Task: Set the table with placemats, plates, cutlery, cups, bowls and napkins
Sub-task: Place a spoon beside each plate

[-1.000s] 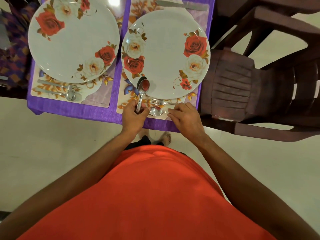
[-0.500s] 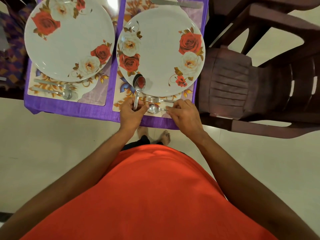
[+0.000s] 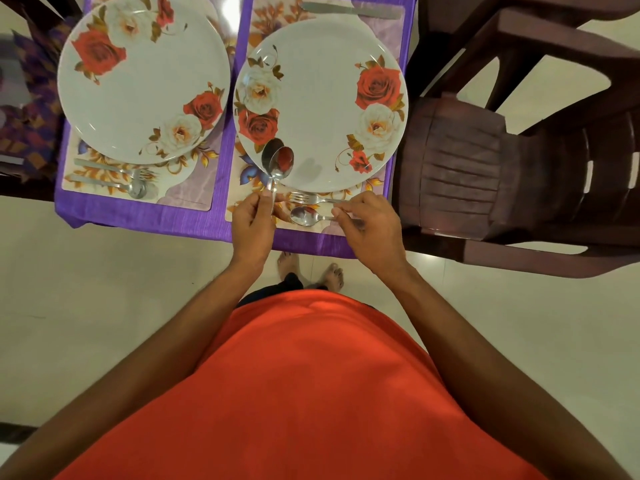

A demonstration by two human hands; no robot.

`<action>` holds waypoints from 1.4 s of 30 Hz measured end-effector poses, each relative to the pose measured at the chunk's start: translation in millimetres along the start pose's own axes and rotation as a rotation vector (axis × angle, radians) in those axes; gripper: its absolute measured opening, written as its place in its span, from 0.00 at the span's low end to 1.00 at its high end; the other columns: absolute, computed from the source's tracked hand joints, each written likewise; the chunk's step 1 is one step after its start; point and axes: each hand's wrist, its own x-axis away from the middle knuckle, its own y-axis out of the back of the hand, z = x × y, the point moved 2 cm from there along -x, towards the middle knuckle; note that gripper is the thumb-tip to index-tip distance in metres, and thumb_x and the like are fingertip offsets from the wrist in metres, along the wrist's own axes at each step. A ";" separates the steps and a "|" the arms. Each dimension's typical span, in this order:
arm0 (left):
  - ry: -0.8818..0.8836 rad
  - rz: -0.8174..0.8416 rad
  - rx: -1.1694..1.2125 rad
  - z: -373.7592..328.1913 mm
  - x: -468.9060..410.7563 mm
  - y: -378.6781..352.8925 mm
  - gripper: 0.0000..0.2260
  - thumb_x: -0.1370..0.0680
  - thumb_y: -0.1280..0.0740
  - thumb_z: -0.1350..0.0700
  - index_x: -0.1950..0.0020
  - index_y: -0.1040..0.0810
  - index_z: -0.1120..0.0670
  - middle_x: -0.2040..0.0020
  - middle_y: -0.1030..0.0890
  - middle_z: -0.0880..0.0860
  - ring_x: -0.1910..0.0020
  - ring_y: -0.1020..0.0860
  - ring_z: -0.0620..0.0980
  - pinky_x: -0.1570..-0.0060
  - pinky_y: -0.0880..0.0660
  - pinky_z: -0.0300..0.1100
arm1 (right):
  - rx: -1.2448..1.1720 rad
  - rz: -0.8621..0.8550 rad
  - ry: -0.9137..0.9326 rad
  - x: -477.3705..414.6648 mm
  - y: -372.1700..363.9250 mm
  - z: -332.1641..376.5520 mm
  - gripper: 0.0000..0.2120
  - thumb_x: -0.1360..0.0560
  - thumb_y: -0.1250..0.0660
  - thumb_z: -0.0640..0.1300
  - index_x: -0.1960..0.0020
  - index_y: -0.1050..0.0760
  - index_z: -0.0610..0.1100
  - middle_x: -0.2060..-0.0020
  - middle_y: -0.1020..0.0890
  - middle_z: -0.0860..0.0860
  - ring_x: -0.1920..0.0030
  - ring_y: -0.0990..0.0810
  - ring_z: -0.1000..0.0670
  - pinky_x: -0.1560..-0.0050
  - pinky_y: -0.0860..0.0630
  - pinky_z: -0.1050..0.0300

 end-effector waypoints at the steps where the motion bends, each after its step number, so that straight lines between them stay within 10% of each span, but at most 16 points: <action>1: -0.003 0.025 0.027 -3.2 2.5 -1.7 0.12 0.15 0.41 0.55 0.49 0.21 0.59 0.65 0.20 0.51 0.74 0.32 0.41 0.73 0.35 0.33 | -0.064 -0.009 -0.050 -0.8 1.4 4.1 0.13 0.20 0.33 0.49 0.45 0.16 0.42 0.55 0.16 0.48 0.55 0.21 0.52 0.59 0.22 0.56; 8: -0.082 0.224 0.056 -31.3 27.1 -44.8 0.12 0.15 0.41 0.58 0.52 0.20 0.54 0.68 0.21 0.50 0.76 0.31 0.43 0.75 0.33 0.34 | -0.755 0.000 -0.585 -15.0 7.5 34.8 0.07 0.21 0.30 0.44 0.46 0.16 0.43 0.55 0.13 0.49 0.55 0.16 0.55 0.53 0.18 0.55; 12: -0.059 0.342 0.031 -36.3 33.1 -73.5 0.13 0.15 0.41 0.59 0.54 0.19 0.53 0.66 0.17 0.51 0.68 0.19 0.49 0.67 0.22 0.39 | -0.881 -0.138 -0.783 -16.6 20.2 35.1 0.08 0.20 0.31 0.39 0.49 0.18 0.34 0.63 0.18 0.45 0.67 0.21 0.54 0.68 0.23 0.61; 20: -0.050 0.680 -0.142 -51.0 16.5 -126.2 0.10 0.16 0.40 0.59 0.43 0.19 0.59 0.53 0.14 0.57 0.54 0.15 0.54 0.51 0.19 0.50 | -1.053 -0.483 -0.960 -12.7 70.0 -2.3 0.09 0.19 0.35 0.40 0.58 0.23 0.42 0.67 0.19 0.49 0.72 0.23 0.58 0.68 0.26 0.63; 31: 0.042 0.866 -0.142 -94.9 39.0 -259.4 0.27 0.17 0.42 0.67 0.21 0.42 0.48 0.45 0.16 0.59 0.50 0.15 0.56 0.49 0.18 0.47 | -0.967 -0.558 -1.021 23.6 182.4 -98.9 0.05 0.20 0.34 0.37 0.54 0.22 0.42 0.69 0.25 0.48 0.69 0.27 0.55 0.67 0.29 0.62; 42: 0.214 0.638 -0.086 -83.1 143.0 -431.8 0.29 0.24 0.40 0.77 0.31 0.32 0.50 0.47 0.19 0.57 0.46 0.17 0.56 0.45 0.20 0.58 | -0.520 -0.226 -0.790 81.2 349.6 -257.9 0.03 0.23 0.28 0.43 0.55 0.18 0.45 0.68 0.16 0.49 0.66 0.17 0.52 0.57 0.18 0.51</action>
